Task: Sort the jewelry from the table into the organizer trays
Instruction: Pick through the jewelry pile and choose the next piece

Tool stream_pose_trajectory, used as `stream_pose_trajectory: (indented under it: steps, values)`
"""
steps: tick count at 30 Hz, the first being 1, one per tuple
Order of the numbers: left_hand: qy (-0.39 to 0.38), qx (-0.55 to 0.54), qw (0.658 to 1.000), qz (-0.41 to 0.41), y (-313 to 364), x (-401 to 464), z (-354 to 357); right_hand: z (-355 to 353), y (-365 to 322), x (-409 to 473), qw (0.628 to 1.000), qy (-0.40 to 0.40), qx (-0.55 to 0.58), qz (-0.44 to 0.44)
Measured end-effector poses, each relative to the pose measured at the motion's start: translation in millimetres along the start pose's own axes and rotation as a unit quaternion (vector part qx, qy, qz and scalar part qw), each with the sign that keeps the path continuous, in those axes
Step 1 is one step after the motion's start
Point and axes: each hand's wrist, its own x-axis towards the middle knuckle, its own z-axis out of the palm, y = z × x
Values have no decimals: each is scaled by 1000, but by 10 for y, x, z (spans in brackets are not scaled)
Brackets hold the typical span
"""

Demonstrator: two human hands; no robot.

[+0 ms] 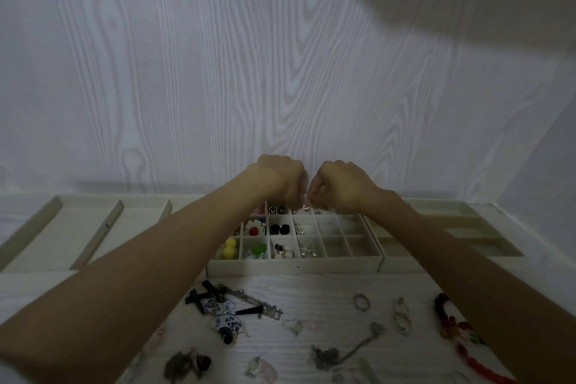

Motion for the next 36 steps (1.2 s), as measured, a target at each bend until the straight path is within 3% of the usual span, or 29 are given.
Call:
stream_pose_trajectory:
  steps: [12,26,36]
  values:
    - [1,-16,996,-92,80,86,70,124,-43,87,996,-29,-82,-8]
    - [-3,-169,979,-116,-76,97,177,-28,-35,-8,998,-61,-11,-10]
    - [-7,-173,978,-119,-73,99,167,25,-81,-43,993,-83,-84,-28]
